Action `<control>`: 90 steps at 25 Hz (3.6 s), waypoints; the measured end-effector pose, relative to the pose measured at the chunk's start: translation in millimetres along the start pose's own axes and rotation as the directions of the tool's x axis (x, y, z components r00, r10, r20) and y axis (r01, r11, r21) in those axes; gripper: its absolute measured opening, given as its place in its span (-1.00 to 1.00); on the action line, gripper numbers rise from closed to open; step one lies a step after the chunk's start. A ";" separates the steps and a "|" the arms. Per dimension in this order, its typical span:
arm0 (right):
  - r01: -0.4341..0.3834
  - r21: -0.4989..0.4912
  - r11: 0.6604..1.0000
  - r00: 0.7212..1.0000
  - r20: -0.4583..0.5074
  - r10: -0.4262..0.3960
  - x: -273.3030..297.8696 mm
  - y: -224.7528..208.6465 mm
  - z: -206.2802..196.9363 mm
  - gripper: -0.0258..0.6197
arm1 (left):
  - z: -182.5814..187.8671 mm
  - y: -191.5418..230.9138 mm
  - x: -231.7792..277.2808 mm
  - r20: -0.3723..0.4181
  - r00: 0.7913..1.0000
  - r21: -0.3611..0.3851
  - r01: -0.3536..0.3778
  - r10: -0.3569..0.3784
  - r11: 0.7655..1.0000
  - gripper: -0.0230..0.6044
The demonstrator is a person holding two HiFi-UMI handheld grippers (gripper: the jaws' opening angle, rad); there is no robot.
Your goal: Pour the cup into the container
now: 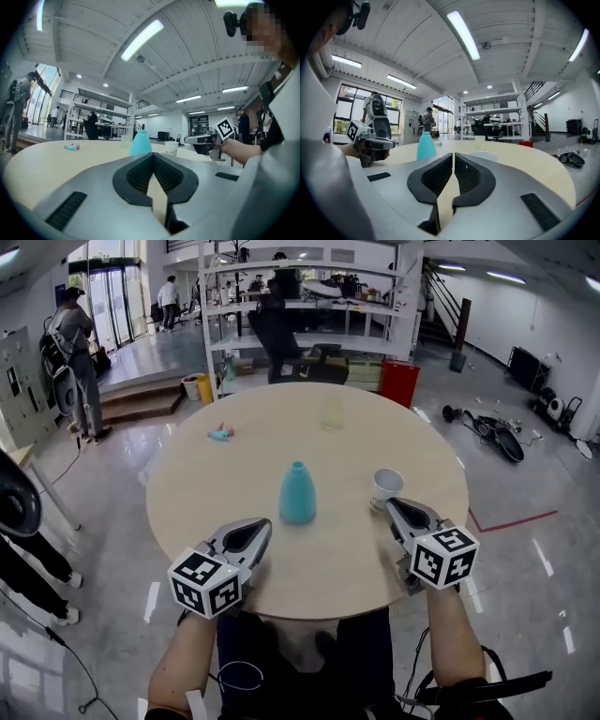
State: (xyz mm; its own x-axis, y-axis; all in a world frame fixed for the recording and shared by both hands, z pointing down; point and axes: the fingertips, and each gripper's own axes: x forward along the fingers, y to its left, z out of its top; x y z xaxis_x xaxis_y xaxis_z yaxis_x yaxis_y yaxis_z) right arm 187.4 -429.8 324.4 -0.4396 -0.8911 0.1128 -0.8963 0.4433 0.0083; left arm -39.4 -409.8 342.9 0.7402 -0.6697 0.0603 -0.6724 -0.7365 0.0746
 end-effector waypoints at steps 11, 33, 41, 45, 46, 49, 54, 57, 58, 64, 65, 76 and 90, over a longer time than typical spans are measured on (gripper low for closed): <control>-0.163 -0.003 0.987 0.986 -0.025 0.163 -56.0 81.7 -19.8 -0.88 | -1.8 -90.1 -60.7 0.010 1.000 0.008 -0.001 0.001 1.000 -0.92; -0.218 -0.006 0.976 0.975 -0.054 0.217 -398.8 231.3 -67.9 -0.88 | -97.5 -406.2 -292.7 -0.051 0.998 -0.108 -0.041 0.036 0.993 -0.92; -0.274 -0.020 0.962 0.961 -0.043 0.272 -519.6 300.1 -80.6 -0.88 | -117.4 -514.1 -390.9 -0.051 0.995 -0.112 -0.085 0.080 0.990 -0.92; -0.266 -0.011 0.964 0.964 -0.029 0.266 -574.8 302.8 -77.0 -0.88 | -116.0 -569.0 -411.6 -0.070 0.995 -0.102 -0.071 0.064 0.992 -0.92; -0.261 -0.009 0.965 0.965 -0.025 0.260 -586.7 304.6 -74.9 -0.88 | -115.9 -579.1 -417.7 -0.075 0.995 -0.104 -0.068 0.061 0.992 -0.93; -0.250 0.013 0.968 0.968 -0.021 0.250 -619.2 315.1 -73.8 -0.88 | -114.8 -605.1 -439.2 -0.089 0.995 -0.113 -0.063 0.053 0.992 -0.92; -0.226 0.050 0.973 0.974 -0.025 0.227 -683.0 337.7 -88.2 -0.88 | -119.8 -664.7 -482.2 -0.095 0.995 -0.102 -0.021 0.012 0.995 -0.92; -0.218 0.076 0.973 0.975 -0.015 0.220 -730.5 367.6 -94.7 -0.88 | -120.3 -698.2 -522.2 -0.090 0.995 -0.083 -0.042 0.035 0.996 -0.92; -0.219 0.081 0.972 0.975 -0.010 0.221 -747.5 380.8 -96.2 -0.88 | -118.8 -709.1 -537.2 -0.083 0.996 -0.076 -0.052 0.045 0.996 -0.92; -0.195 0.059 0.979 0.981 0.004 0.195 -831.1 430.0 -98.4 -0.88 | -109.1 -762.6 -598.2 -0.028 0.998 -0.087 -0.059 0.057 0.994 -0.92; -0.189 0.058 0.980 0.982 0.012 0.188 -840.4 435.1 -97.0 -0.88 | -106.8 -768.9 -605.7 -0.020 0.999 -0.079 -0.052 0.051 0.995 -0.92; -0.138 0.081 0.987 0.989 0.068 0.133 -905.4 475.3 -82.2 -0.90 | -80.7 -795.0 -661.9 0.013 0.998 -0.040 -0.057 0.058 0.998 -0.93; -0.118 0.093 0.989 0.989 0.098 0.109 -909.1 475.1 -66.8 -0.91 | -59.2 -775.4 -672.7 0.051 0.988 -0.034 -0.146 0.148 0.989 -0.93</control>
State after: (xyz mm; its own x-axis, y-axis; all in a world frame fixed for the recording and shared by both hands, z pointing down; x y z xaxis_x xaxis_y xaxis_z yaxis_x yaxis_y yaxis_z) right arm 165.0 597.4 292.2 -0.5384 -0.8426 0.0150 -0.8394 0.5346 -0.0977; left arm -15.6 617.4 303.4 0.6316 -0.7751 0.0199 -0.7726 -0.6270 0.0992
